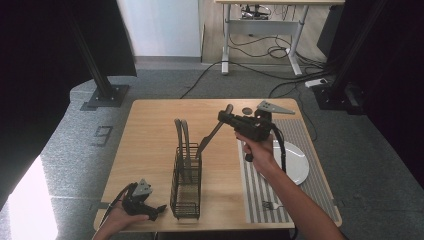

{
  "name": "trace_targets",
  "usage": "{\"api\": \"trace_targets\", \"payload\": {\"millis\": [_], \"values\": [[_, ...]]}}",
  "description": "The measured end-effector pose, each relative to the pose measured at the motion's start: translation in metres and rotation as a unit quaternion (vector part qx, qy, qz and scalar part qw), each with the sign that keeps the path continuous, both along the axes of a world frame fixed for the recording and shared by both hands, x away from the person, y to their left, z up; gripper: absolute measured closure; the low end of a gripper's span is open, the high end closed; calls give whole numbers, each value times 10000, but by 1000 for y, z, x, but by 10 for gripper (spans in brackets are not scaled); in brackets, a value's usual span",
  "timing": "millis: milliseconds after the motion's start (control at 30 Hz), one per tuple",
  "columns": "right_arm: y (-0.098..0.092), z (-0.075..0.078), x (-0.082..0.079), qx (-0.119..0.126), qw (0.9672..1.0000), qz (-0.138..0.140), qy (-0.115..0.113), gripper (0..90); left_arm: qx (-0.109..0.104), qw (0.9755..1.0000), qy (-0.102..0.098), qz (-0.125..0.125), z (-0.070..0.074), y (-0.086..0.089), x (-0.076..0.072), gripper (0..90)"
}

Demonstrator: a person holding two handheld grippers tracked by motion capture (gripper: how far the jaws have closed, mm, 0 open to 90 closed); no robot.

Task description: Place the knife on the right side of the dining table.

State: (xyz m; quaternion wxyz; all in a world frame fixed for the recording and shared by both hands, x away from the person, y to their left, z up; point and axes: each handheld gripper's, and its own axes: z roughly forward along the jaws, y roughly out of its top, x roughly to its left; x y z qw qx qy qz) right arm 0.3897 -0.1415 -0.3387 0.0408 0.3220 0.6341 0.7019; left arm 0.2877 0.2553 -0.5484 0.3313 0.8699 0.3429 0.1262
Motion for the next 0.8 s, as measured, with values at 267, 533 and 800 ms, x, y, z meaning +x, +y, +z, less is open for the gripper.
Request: {"api": "trace_targets", "payload": {"millis": [267,533,800], "values": [[-27,4,-4,244,9996,-132,-90,829,-2,10000,1,6,0,0,0,0],[-37,-16,9,175,9992,-336,101,829,0,10000,2,17,0,0,0,0],[-45,-45,29,101,9972,-658,353,829,-2,10000,1,22,0,0,0,0]]}}
